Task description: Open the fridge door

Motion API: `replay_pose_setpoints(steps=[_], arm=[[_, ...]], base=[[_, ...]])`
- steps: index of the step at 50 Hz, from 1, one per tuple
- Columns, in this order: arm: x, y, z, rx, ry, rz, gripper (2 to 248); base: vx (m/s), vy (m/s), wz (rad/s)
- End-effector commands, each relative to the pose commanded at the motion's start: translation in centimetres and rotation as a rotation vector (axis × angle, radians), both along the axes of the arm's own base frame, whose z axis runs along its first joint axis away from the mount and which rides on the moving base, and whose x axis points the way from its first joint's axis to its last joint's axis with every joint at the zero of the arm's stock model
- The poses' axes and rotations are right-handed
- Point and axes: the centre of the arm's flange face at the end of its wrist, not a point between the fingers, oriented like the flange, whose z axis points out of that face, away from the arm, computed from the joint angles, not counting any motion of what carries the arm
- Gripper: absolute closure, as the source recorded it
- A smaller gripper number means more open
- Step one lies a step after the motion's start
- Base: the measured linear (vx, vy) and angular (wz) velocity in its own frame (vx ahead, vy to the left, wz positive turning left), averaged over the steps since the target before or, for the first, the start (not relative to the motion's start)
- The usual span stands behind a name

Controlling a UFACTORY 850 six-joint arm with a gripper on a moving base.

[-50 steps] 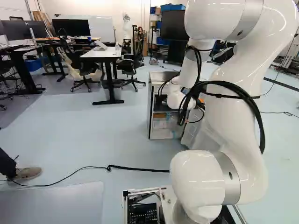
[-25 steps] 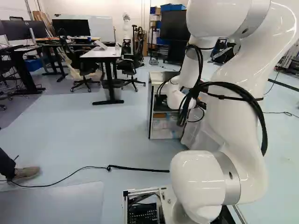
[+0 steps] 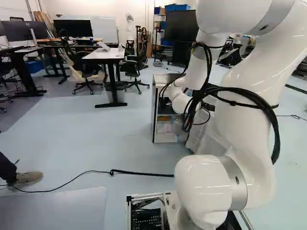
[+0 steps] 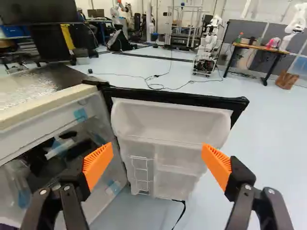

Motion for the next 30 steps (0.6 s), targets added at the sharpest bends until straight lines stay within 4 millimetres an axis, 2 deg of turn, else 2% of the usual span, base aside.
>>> replay_pose_setpoints(steps=[30], arm=[[-2.7, 3.3, 1.9, 0.02, -0.033, 0.296, 3]], base=[[0.0, 0.0, 0.0]])
